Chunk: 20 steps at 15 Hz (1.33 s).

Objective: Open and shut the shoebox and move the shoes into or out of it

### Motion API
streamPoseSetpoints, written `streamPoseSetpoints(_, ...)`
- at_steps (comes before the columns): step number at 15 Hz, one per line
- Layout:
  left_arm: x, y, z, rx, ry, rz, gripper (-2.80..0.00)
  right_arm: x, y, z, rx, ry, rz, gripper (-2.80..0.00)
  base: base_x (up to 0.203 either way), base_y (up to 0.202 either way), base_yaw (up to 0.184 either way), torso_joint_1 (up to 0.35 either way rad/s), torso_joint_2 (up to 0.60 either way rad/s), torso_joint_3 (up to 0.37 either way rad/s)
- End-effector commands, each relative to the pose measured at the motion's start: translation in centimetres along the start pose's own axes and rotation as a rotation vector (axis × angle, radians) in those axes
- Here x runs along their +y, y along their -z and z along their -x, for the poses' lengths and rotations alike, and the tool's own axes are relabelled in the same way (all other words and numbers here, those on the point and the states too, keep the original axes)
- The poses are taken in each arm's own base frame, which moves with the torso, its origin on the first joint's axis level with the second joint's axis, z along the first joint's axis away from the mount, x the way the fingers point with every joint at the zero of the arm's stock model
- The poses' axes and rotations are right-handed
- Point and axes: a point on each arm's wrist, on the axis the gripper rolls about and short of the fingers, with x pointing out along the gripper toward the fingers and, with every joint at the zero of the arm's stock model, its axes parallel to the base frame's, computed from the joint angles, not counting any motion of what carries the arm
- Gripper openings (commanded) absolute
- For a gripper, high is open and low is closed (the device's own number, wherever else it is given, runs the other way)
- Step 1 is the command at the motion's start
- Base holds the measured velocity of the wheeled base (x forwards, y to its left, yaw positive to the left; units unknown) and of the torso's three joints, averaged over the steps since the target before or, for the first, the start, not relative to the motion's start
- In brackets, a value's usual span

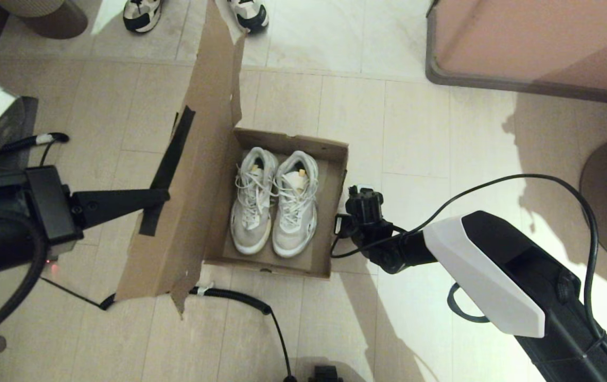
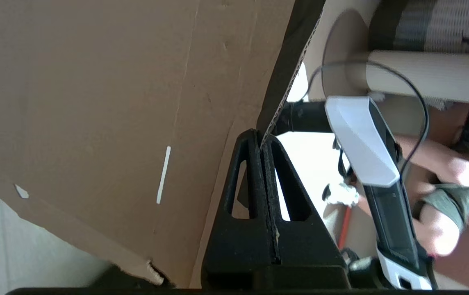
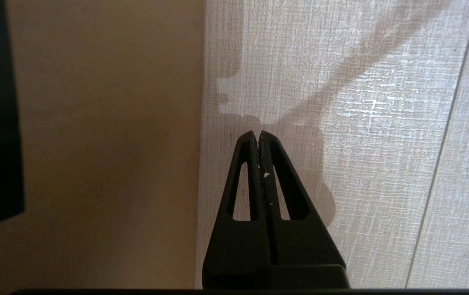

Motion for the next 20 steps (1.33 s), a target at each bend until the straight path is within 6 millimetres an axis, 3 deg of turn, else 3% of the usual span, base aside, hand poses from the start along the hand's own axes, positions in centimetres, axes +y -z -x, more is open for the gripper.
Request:
streamPoseSetpoints(1, 0.3, 0.5, -0.6, 0.029, 0.002, 0.017, -2.8, 0.0, 0.1, -0.1, -0.001, 0.002, -0.002, -2.8, 0.0, 0.0, 0.0, 0.0, 0.0, 0.0)
streamPoseSetpoints(2, 0.4, 0.5, -0.9, 0.037, 0.003, 0.025, -2.8, 0.0, 0.2, -0.1, 0.001, 0.003, -0.002, -2.8, 0.0, 0.0, 0.0, 0.0, 0.0, 0.0)
streamPoseSetpoints(3, 0.4, 0.5, -1.2, 0.04, 0.006, 0.027, 0.0, -0.1, 0.3, -0.1, 0.002, 0.005, -0.002, -2.8, 0.0, 0.0, 0.0, 0.0, 0.0, 0.0)
streamPoseSetpoints(5, 0.4, 0.1, -1.6, 0.025, 0.014, 0.024, 0.0, -0.2, 0.2, 0.0, 0.002, 0.023, 0.001, -2.8, 0.0, 0.0, 0.0, 0.0, 0.0, 0.0)
streamPoseSetpoints(8, 0.6, 0.3, -3.0, 0.039, 0.028, 0.064, 0.0, -1.6, -1.5, 1.5, 0.009, 0.059, 0.002, -2.8, 0.0, 0.0, 0.0, 0.0, 0.0, 0.0)
streamPoseSetpoints(10, 0.6, 0.4, -4.3, 0.04, 0.058, 0.079, 0.0, -3.8, -3.9, 3.2, 0.001, 0.097, -0.013, -2.8, 0.0, 0.0, 0.0, 0.0, 0.0, 0.0)
streamPoseSetpoints(12, 0.4, 0.6, -5.7, 0.046, 0.092, 0.1, 0.0, -6.4, -7.9, 5.8, -0.046, 0.138, -0.046, -2.8, 0.0, 0.0, 0.0, 0.0, 0.0, 0.0)
streamPoseSetpoints(14, 0.6, 0.8, -6.9, 0.045, 0.104, 0.101, 0.0, -9.4, -12.8, 9.9, -0.124, 0.185, -0.083, -2.8, 0.0, 0.0, 0.0, 0.0, 0.0, 0.0)
streamPoseSetpoints(16, 0.6, 0.3, -6.8, 0.011, 0.104, 0.09, 0.0, -12.6, -17.2, 16.0, -0.213, 0.227, -0.117, -2.8, 0.0, 0.0, 0.0, 0.0, 0.0, 0.0)
streamPoseSetpoints(18, 0.9, 0.0, -6.1, -0.031, 0.056, 0.09, 0.0, -14.6, -19.0, 22.5, -0.266, 0.234, -0.121, -2.8, 0.0, 0.0, 0.0, 0.0, 0.0, 0.0)
streamPoseSetpoints(20, 1.4, -0.3, -4.9, -0.084, -0.008, 0.092, 0.0, -15.8, -19.1, 28.5, -0.304, 0.231, -0.11, -2.8, 0.0, 0.0, 0.0, 0.0, 0.0, 0.0)
